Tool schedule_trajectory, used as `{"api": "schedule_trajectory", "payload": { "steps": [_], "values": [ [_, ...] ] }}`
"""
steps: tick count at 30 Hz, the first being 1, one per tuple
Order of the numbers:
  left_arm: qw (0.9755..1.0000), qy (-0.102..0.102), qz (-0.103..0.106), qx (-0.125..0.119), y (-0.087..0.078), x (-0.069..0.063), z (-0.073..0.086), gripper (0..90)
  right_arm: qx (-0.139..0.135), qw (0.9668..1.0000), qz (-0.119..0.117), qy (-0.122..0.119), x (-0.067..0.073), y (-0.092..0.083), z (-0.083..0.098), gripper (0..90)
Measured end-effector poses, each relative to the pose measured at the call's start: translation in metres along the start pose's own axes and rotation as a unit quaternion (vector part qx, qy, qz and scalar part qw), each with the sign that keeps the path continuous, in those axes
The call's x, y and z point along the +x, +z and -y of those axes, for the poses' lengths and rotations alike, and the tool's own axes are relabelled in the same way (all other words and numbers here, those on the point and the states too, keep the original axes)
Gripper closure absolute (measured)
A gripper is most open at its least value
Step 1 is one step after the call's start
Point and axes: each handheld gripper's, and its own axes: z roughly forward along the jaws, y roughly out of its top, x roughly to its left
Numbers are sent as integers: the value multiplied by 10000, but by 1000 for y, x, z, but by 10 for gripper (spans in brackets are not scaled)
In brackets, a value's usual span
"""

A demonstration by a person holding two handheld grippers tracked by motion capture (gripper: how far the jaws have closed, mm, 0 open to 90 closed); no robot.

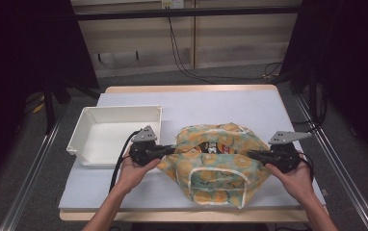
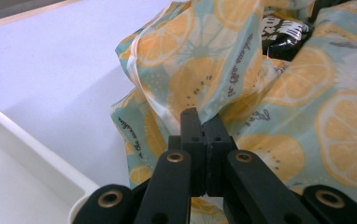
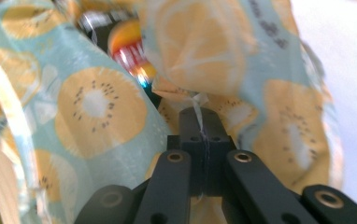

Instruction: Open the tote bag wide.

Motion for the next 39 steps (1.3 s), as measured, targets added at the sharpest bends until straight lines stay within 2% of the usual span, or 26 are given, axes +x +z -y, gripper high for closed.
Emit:
{"api": "schedule_trajectory", "payload": {
  "steps": [2, 4, 8, 15, 18, 20, 21, 23, 24, 25, 27, 28, 29, 31, 32, 37, 39],
  "values": [
    [10000, 14, -38, 79, 0, 1, 2, 900, 48, 10000, -26, 83, -4, 0, 10, 900],
    [9999, -90, 45, 64, 1, 3, 6, 900, 88, 9998, -73, 168, -7, -1, 20, 900],
    [9998, -51, 60, 207, 5, 1, 8, 900, 92, 9992, -145, 367, -11, 4, 40, 900],
    [9991, 14, 87, 407, 13, 0, 14, 900, 550, 9981, -123, 246, -12, 26, 51, 900],
    [9990, -50, 118, 419, 16, 0, 16, 897, 553, 9981, -186, 174, -11, 30, 52, 896],
    [9994, -74, 222, 273, 13, 0, 15, 878, 417, 9987, -243, 180, -9, 27, 49, 863],
    [9994, -97, 260, 221, 11, 0, 14, 846, 290, 9989, -303, 197, -8, 23, 47, 805],
    [9993, -169, 331, 1, 6, -2, 11, 769, 104, 9990, -389, 196, -6, 16, 45, 751],
    [9987, -200, 448, -124, 3, -3, 9, 732, 21, 9989, -429, 203, -4, 12, 43, 707],
    [9986, -210, 445, -194, 1, -4, 8, 691, -107, 9985, -494, 212, -1, 7, 40, 655],
    [9984, -228, 411, -309, -4, -8, 3, 625, -248, 9978, -608, 132, 3, -1, 35, 623],
    [9981, -240, 425, -384, -7, -10, 1, 600, -301, 9978, -590, 83, 5, -5, 32, 604],
    [9981, -174, 415, -413, -10, -13, -1, 549, -352, 9975, -606, 67, 8, -9, 29, 588],
    [9979, -110, 368, -518, -16, -19, -6, 517, -438, 9964, -723, 86, 11, -15, 24, 557],
    [9971, -89, 411, -641, -20, -23, -9, 486, -466, 9961, -738, 82, 12, -18, 22, 546],
    [9954, 159, 217, -916, -34, -37, -22, 501, -714, 9951, -684, 0, 13, -33, 11, 543],
    [9938, 299, 308, -1027, -36, -44, -30, 568, -789, 9948, -644, -43, 12, -37, 5, 546]
  ]
}}
